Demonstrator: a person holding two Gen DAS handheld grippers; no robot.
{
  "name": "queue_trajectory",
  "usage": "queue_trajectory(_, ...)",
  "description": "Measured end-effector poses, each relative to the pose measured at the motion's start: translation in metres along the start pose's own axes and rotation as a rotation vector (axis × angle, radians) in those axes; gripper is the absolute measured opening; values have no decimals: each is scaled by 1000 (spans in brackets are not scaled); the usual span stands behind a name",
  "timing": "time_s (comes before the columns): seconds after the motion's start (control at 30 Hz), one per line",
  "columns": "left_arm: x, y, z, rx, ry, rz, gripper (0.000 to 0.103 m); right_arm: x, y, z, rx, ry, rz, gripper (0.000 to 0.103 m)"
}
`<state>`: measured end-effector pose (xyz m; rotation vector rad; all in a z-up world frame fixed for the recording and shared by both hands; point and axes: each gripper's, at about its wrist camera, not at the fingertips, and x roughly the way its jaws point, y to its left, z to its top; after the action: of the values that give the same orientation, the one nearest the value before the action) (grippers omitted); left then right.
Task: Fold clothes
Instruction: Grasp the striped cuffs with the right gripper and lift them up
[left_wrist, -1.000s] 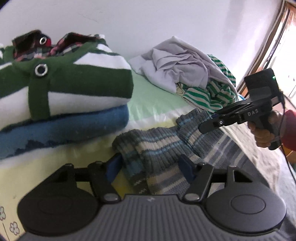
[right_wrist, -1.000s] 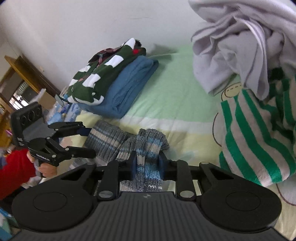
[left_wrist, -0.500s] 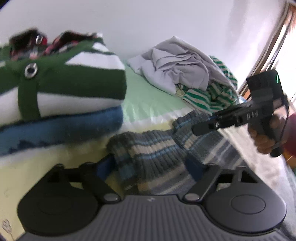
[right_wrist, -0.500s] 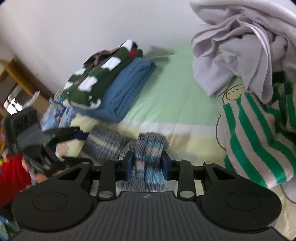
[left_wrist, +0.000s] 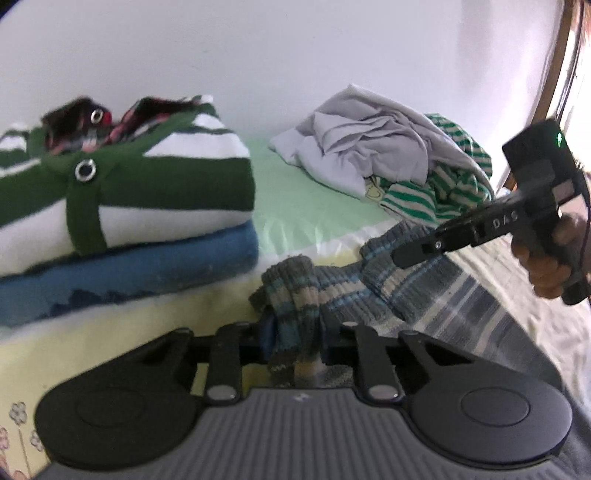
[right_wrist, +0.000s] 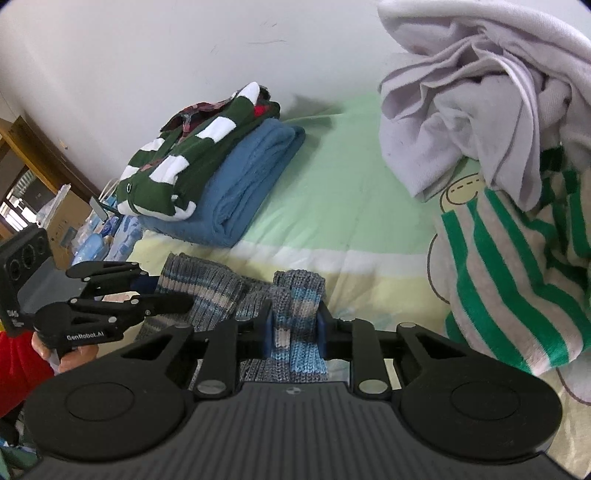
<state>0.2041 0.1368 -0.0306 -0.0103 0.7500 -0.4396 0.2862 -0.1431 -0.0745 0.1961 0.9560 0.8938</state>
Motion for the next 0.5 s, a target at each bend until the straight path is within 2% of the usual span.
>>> queue_trajectory(0.27,-25,-24,2,130,-36,51,17,-24,16,1,-59,-38,59,21)
queue_trajectory(0.5,-59,-35,-6,148,-61,36,17,-49,30,-4,-106,-59,114,20)
